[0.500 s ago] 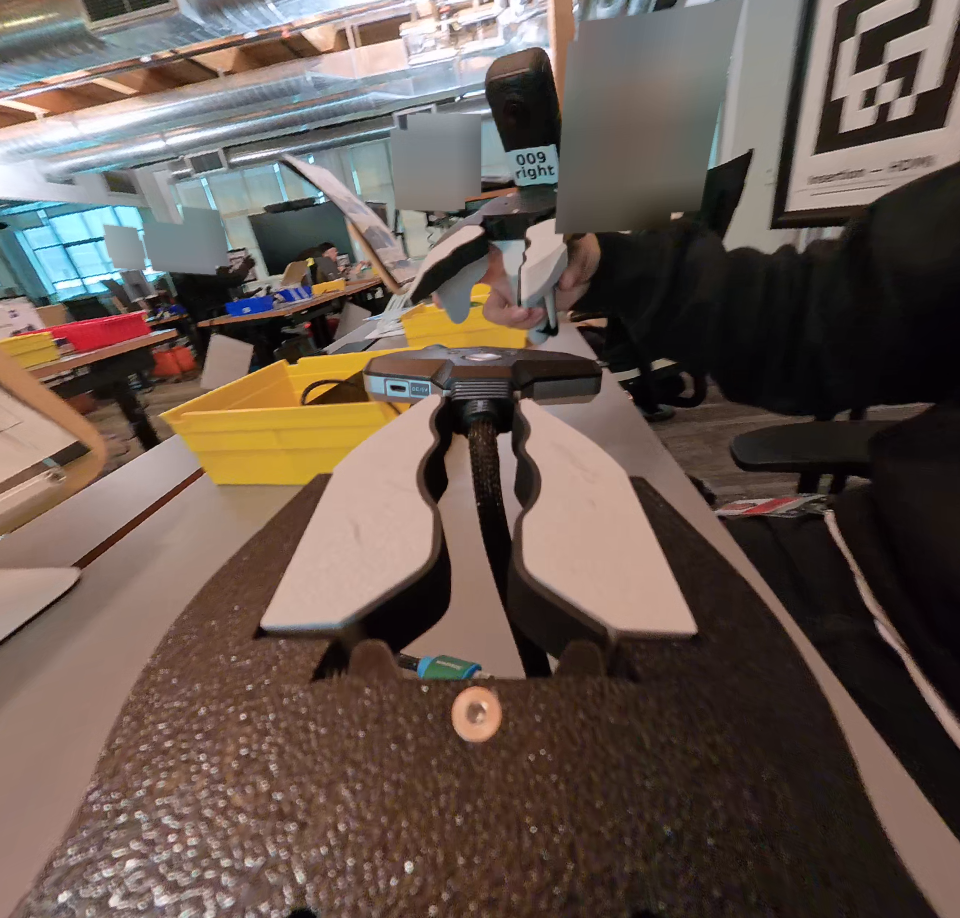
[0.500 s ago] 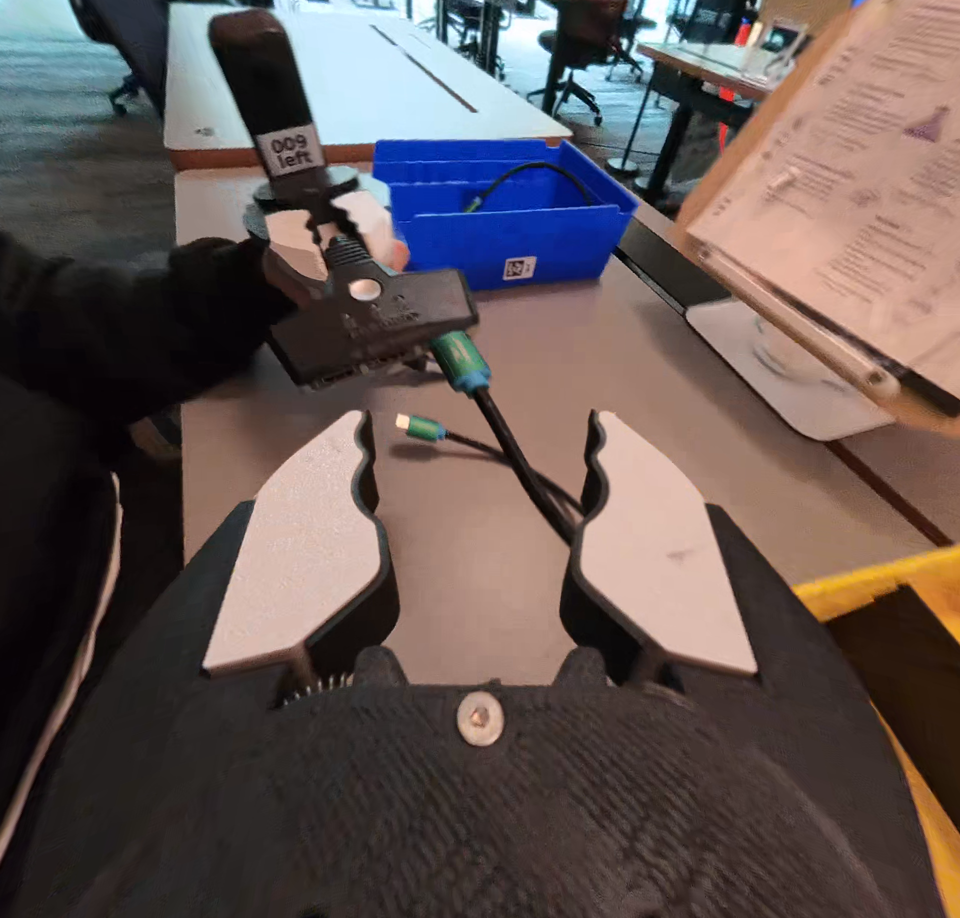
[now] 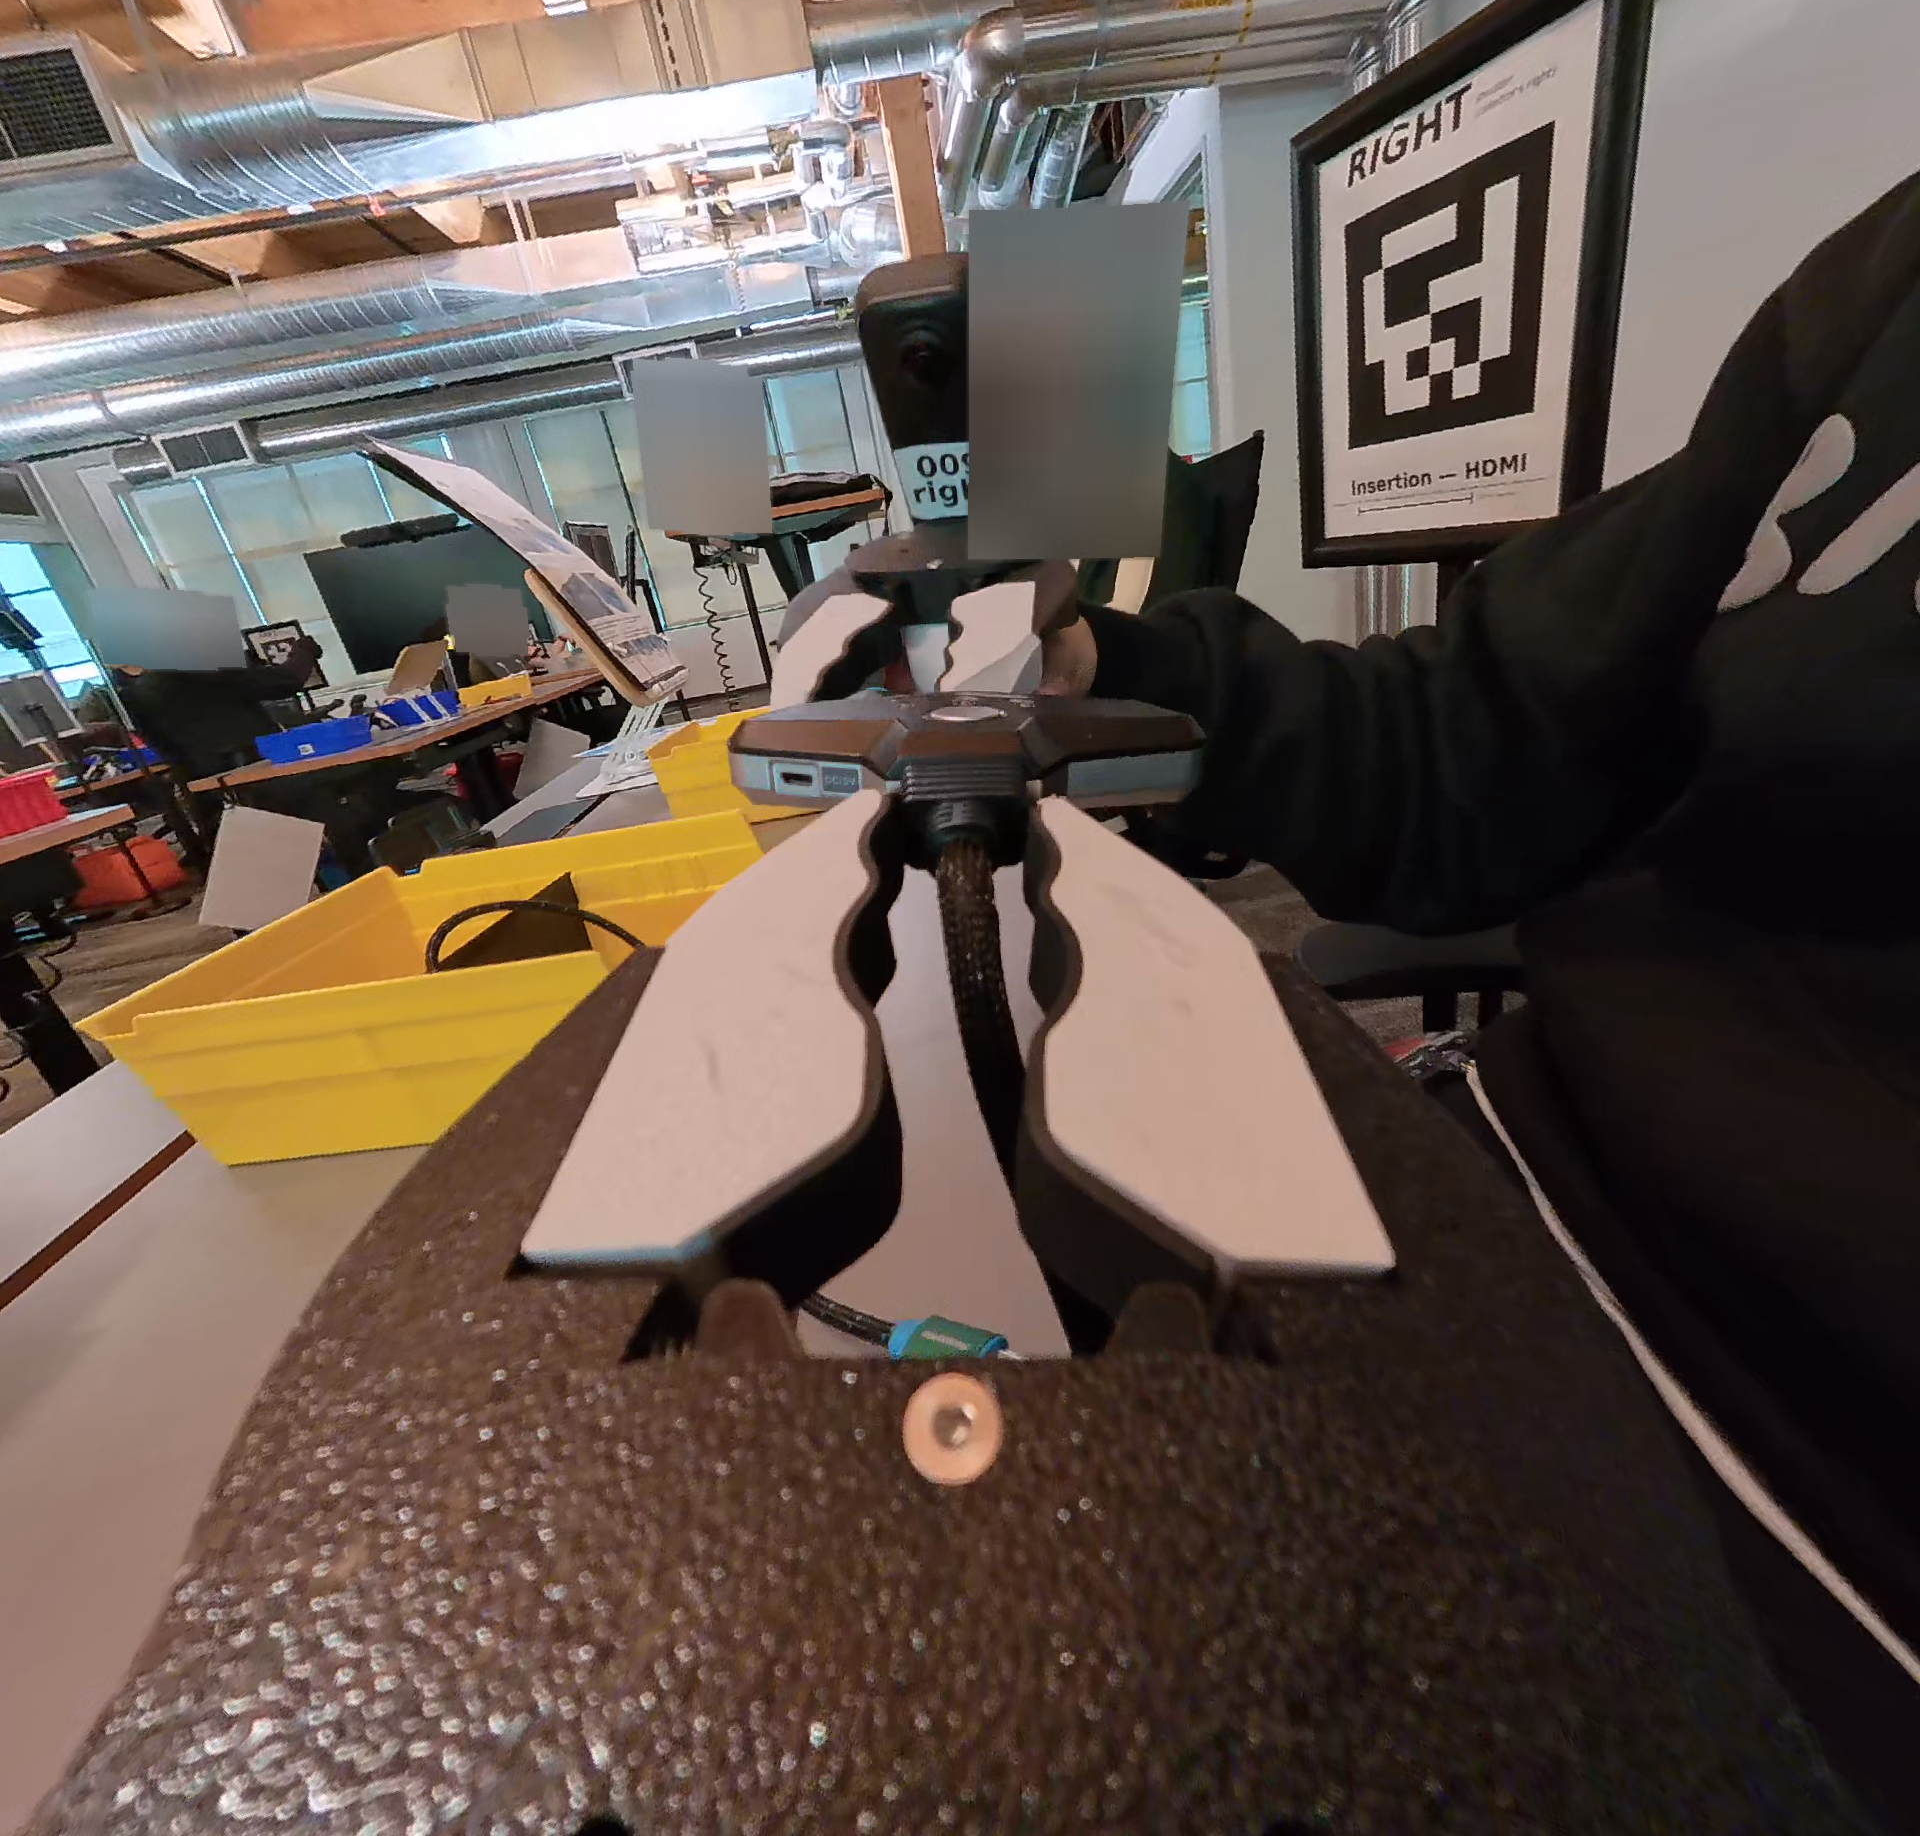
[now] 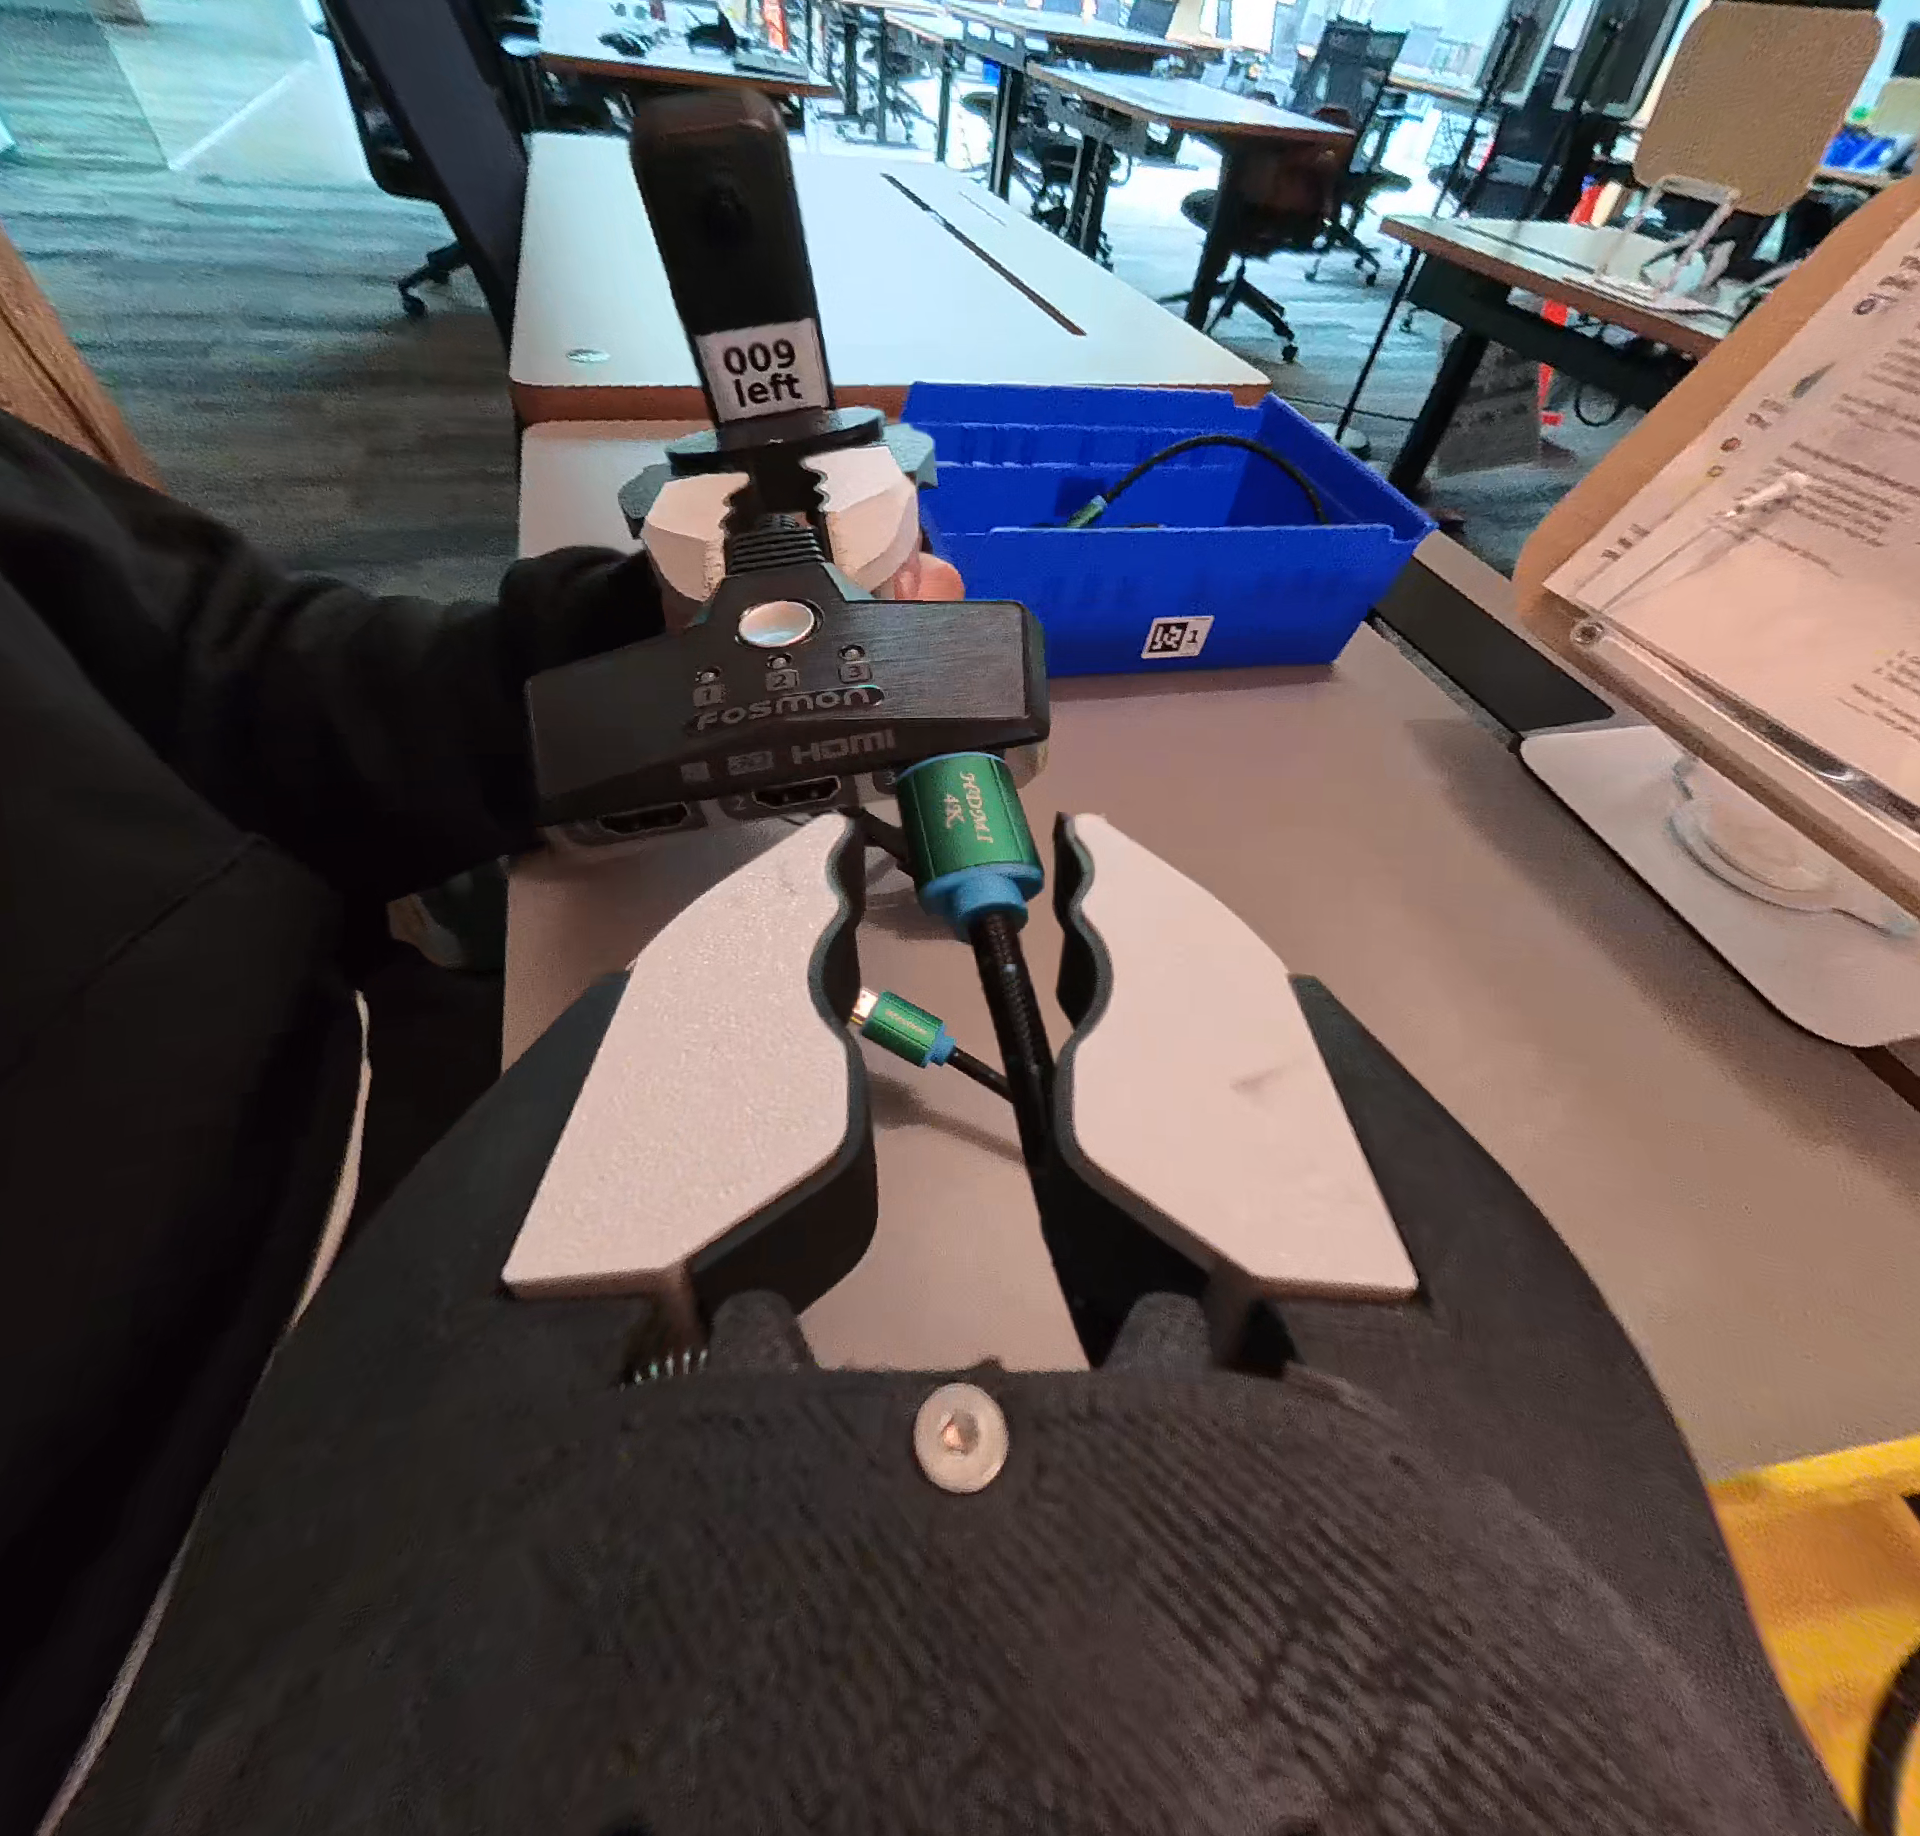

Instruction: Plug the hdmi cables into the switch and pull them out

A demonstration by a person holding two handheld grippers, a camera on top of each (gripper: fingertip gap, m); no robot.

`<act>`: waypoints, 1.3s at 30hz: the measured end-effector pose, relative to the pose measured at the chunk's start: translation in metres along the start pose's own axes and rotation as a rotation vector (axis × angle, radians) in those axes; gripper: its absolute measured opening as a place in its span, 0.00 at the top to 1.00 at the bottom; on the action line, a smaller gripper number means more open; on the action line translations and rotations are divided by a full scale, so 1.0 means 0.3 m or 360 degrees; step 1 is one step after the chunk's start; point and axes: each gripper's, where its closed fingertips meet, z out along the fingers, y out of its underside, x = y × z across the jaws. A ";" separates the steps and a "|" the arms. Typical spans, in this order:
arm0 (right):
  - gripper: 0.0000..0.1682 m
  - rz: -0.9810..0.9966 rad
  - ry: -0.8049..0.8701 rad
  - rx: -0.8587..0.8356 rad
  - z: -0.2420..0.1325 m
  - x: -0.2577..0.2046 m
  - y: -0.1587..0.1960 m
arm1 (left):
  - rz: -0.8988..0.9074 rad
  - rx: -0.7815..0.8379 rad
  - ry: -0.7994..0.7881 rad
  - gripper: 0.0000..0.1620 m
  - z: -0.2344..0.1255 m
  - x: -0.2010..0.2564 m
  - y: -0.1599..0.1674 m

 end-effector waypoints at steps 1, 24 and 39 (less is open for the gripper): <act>0.81 -0.0003 -0.0025 0.0015 0.002 -0.009 0.001 | 0.0003 -0.0002 0.0010 0.87 0.002 0.004 -0.001; 0.87 0.0330 -0.0175 0.0236 -0.002 -0.019 -0.014 | -0.0034 0.0082 0.0062 0.87 -0.002 0.011 0.001; 0.88 0.0087 0.0345 0.0340 -0.501 0.231 -0.053 | 0.0074 0.0303 -0.0313 0.87 -0.222 -0.081 -0.195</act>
